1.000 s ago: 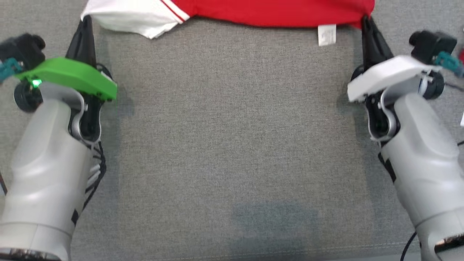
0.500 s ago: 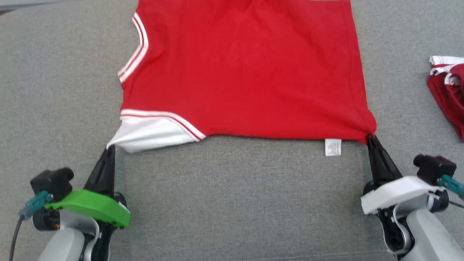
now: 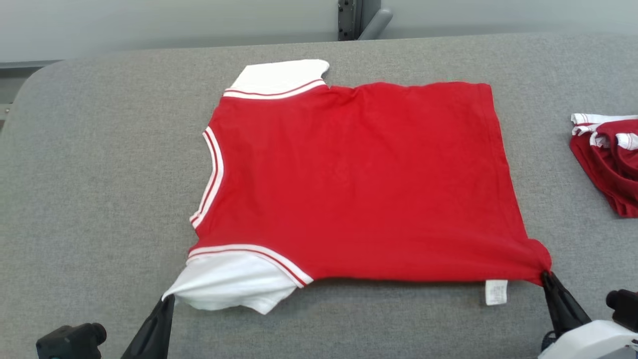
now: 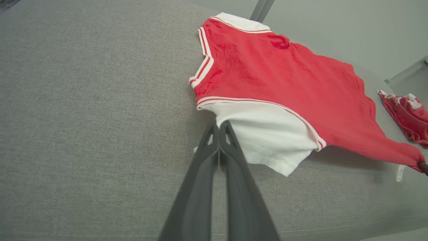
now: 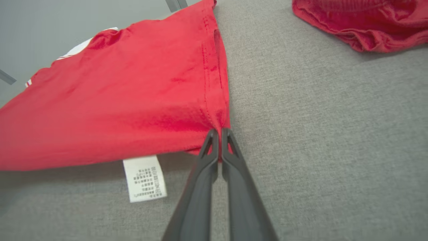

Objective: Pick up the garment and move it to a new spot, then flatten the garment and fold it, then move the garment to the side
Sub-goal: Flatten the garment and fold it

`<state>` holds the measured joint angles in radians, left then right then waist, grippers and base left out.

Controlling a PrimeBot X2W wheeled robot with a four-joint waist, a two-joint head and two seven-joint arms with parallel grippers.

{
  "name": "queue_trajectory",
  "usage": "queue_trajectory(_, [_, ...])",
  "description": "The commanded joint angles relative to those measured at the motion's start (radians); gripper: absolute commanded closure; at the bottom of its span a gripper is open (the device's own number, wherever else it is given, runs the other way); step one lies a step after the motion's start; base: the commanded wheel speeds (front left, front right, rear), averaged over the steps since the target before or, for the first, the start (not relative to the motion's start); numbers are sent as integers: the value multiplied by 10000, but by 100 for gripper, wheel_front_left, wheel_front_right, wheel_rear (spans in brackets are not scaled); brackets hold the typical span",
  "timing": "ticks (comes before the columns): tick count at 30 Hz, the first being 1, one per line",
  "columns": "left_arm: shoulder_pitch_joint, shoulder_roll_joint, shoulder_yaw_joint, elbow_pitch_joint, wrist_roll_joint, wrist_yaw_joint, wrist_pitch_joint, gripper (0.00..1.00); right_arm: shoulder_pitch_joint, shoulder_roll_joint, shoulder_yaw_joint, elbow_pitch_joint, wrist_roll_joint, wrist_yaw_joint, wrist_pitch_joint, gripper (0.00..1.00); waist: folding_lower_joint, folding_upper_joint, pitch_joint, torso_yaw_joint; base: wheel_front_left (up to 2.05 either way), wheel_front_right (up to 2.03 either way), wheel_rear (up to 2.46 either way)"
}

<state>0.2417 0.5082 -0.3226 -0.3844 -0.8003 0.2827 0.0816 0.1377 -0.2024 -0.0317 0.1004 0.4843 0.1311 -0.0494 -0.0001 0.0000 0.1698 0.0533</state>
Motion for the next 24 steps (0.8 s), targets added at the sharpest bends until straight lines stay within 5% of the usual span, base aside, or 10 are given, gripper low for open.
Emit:
queue_trajectory(1, [350, 186, 42, -419, 57, 271, 145, 100, 440, 95, -405, -410, -288, -11, 383, 100, 1, 0, -75, 93, 0, 0, 0])
queue_trajectory(10, [261, 148, 20, -945, 134, 654, 432, 100, 881, 795, -829, -1785, -1008, -9, 1584, 100, 1, 0, 284, 58, 0, 0, 0])
queue_trajectory(24, [-2603, 375, 238, 193, -86, -364, 854, 100, -1895, 182, -541, -2259, -895, -6, 3700, 100, 1, 0, 1817, -338, 0, 0, 0])
